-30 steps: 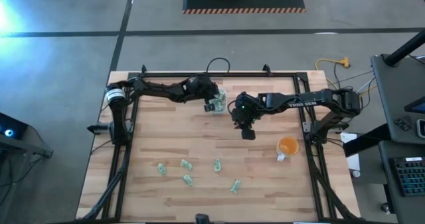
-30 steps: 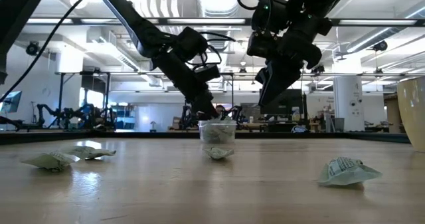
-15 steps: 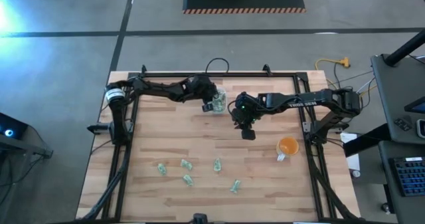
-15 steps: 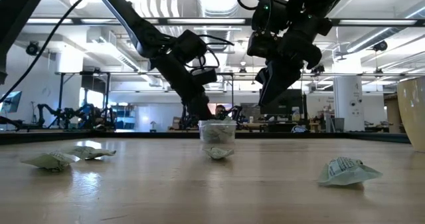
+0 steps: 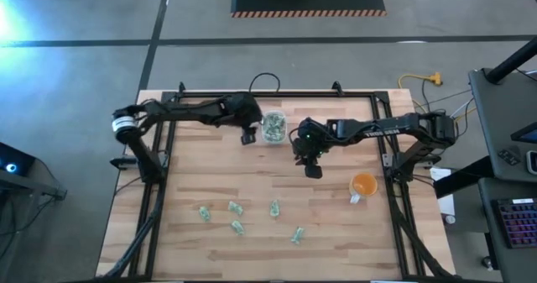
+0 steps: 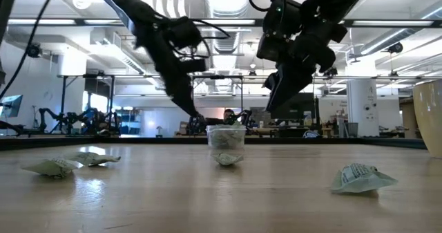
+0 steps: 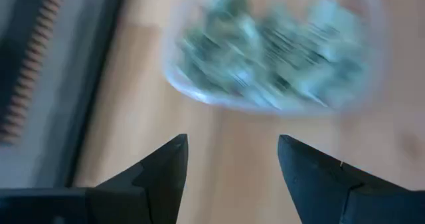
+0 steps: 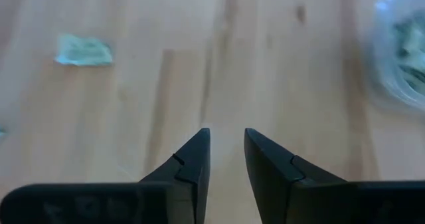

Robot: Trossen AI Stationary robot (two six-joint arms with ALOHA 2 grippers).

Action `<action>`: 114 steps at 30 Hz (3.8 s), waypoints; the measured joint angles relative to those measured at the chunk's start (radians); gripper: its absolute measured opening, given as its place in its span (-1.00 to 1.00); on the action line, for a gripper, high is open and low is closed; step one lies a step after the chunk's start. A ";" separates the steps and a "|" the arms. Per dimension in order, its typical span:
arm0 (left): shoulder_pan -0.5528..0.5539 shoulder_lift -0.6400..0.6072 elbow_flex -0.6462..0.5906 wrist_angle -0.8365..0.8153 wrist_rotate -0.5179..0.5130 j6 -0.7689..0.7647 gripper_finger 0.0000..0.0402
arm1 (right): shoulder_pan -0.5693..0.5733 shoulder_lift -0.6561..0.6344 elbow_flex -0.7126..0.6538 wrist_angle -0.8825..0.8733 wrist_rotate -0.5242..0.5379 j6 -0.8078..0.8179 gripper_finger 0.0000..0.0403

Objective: Pick and place Stevia / Truvia into bins
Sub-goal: Put the green stevia packet into the transparent bin

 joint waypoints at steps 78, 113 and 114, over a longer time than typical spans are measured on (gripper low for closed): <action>-0.111 -0.735 -0.745 0.384 0.209 -0.118 0.08 | 0.349 0.394 0.066 0.503 0.077 0.105 -0.49; -0.111 -0.735 -0.745 0.385 0.209 -0.118 0.08 | 0.350 0.386 0.062 0.483 0.076 0.099 -0.34; -0.111 -0.735 -0.745 0.385 0.209 -0.118 0.08 | 0.350 0.386 0.062 0.482 0.076 0.097 -0.38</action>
